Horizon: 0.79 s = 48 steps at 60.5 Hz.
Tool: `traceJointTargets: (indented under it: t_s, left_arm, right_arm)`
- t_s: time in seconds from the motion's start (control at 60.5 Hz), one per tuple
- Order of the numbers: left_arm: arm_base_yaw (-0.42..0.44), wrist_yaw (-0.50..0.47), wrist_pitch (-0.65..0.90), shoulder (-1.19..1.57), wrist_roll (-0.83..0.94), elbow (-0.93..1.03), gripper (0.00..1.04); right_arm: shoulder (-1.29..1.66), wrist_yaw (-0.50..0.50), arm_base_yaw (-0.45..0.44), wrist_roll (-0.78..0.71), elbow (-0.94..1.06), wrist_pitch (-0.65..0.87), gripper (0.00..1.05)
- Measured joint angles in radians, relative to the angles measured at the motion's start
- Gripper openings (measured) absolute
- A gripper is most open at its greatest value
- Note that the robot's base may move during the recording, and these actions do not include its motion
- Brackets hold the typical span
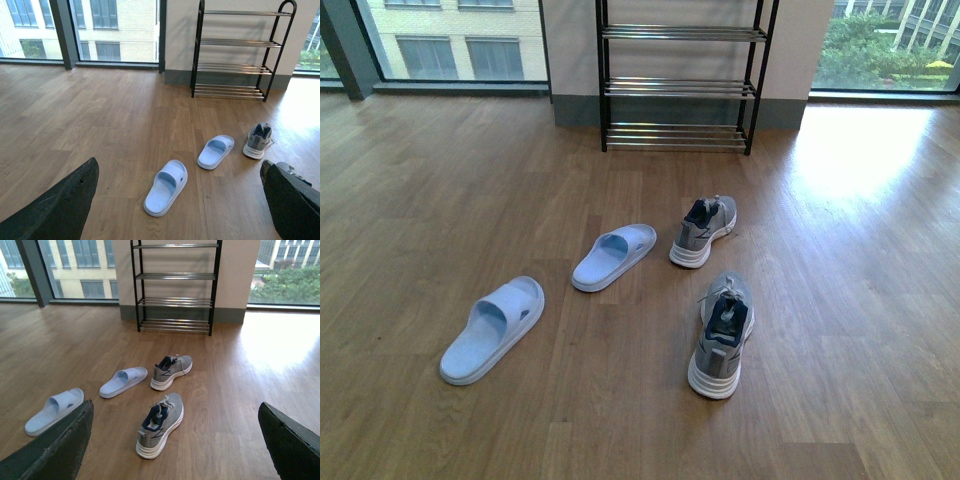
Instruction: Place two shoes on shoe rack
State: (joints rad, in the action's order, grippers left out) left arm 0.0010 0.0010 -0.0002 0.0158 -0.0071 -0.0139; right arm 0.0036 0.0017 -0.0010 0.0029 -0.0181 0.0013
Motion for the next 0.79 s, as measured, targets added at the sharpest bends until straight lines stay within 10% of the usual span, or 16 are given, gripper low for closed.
traceJointTargets:
  t_s: [0.793]
  left_arm:
    - [0.0,-0.001,0.0,0.0,0.0,0.0,0.95]
  right_arm:
    - [0.001,-0.002,0.0,0.0,0.0,0.0,0.95]
